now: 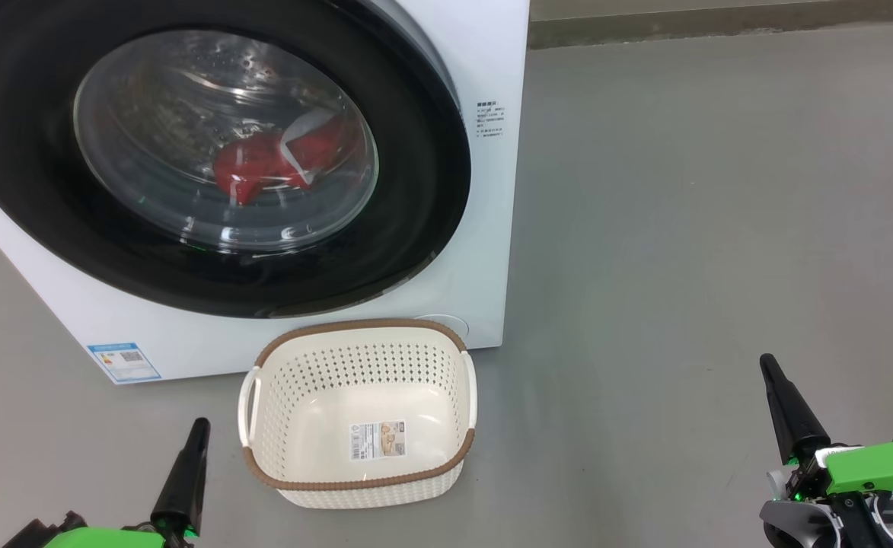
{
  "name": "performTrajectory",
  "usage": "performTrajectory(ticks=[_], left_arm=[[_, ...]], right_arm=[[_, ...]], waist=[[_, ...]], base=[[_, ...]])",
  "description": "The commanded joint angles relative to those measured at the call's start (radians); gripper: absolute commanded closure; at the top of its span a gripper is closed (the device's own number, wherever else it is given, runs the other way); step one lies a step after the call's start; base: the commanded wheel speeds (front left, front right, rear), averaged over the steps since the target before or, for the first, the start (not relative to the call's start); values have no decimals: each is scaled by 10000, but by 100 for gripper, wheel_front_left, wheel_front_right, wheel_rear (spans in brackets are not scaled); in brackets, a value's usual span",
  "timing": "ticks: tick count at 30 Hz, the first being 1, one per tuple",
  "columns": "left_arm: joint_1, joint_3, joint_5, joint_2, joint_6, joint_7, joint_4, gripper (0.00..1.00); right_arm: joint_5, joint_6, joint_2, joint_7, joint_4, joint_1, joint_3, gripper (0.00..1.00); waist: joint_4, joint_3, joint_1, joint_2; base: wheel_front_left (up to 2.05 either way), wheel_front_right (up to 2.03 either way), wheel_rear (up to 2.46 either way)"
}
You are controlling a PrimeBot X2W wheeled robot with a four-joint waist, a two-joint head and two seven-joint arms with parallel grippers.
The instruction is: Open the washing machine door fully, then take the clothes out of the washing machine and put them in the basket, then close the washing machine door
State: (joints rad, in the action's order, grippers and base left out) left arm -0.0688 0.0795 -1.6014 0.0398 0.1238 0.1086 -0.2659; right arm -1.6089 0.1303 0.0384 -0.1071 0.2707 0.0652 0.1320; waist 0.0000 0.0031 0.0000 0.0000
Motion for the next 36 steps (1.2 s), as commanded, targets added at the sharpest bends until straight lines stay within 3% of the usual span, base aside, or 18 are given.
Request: performTrajectory(ticks=[1, 17, 18, 27, 36], left_arm=[[-391, 339, -76, 104, 69, 43, 210, 100], [-391, 339, -76, 104, 69, 43, 210, 100], [-1, 0, 0, 0, 0, 0, 0, 0], [125, -172, 62, -42, -3, -179, -217, 0], [86, -351, 516, 49, 2, -478, -88, 0]], right_arm=[[-1, 4, 118, -58, -259, 426, -186, 100], [-1, 4, 118, -58, -259, 426, -186, 100], [0, 0, 0, 0, 0, 1, -1, 0], [58, 0, -104, 146, 298, -81, -250, 0], [594, 1, 56, 485, 335, 97, -730, 0]], waist=[[0, 0, 0, 0], [0, 0, 0, 0], [0, 0, 0, 0], [-10, -6, 22, 0], [-30, 37, 1, 0]], base=[[0, 0, 0], [0, 0, 0], [0, 0, 0], [0, 0, 0], [0, 0, 0]])
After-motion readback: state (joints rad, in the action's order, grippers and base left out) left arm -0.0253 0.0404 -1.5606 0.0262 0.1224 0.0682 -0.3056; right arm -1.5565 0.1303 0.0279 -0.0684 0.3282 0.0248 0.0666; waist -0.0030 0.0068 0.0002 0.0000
